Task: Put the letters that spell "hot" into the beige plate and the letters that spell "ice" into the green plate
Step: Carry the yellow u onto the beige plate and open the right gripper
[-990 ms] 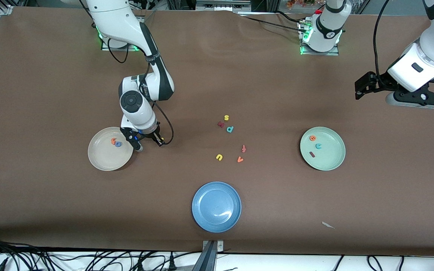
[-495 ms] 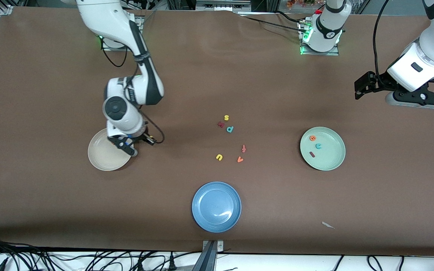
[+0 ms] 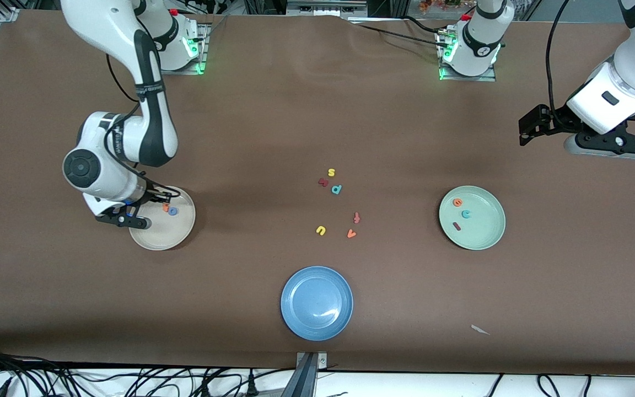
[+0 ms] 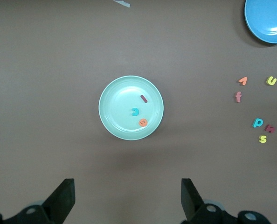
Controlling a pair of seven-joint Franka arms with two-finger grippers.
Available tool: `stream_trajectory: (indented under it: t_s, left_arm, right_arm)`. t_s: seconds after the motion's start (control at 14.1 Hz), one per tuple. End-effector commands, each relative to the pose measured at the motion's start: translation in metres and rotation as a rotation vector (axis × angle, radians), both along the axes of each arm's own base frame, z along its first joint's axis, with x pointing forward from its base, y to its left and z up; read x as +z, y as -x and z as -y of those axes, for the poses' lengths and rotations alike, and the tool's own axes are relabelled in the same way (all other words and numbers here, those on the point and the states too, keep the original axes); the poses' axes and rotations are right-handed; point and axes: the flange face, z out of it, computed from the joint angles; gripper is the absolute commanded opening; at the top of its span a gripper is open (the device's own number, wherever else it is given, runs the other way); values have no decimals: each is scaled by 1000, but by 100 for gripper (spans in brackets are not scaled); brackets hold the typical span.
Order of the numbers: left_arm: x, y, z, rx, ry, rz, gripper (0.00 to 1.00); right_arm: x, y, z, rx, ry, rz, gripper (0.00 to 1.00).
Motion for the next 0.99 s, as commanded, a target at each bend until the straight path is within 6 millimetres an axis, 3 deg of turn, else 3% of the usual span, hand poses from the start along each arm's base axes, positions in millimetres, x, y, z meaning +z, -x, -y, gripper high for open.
stream_trajectory:
  t_s: [0.0,0.14,0.35,0.71,0.92]
  left_arm:
    - [6,-1,-2,-15,-22,9,100]
    - [6,-1,-2,-15,-22,8,100]
    - [6,-1,-2,-15,-22,8,100]
    - [6,-1,-2,-15,-22,8,100]
    - [5,-2,-3,-13,-22,8,100]
  right_arm:
    - [-6,-4,31,49,-21,-7,38]
    - [-4,-13,22,29,-39,13,100]
    - [13,-26,-5,16,-82,55,100]
    - [35,-31,-62,-16,-89,79,100]
    - [63,-37,-85,-83,-105,38,100]
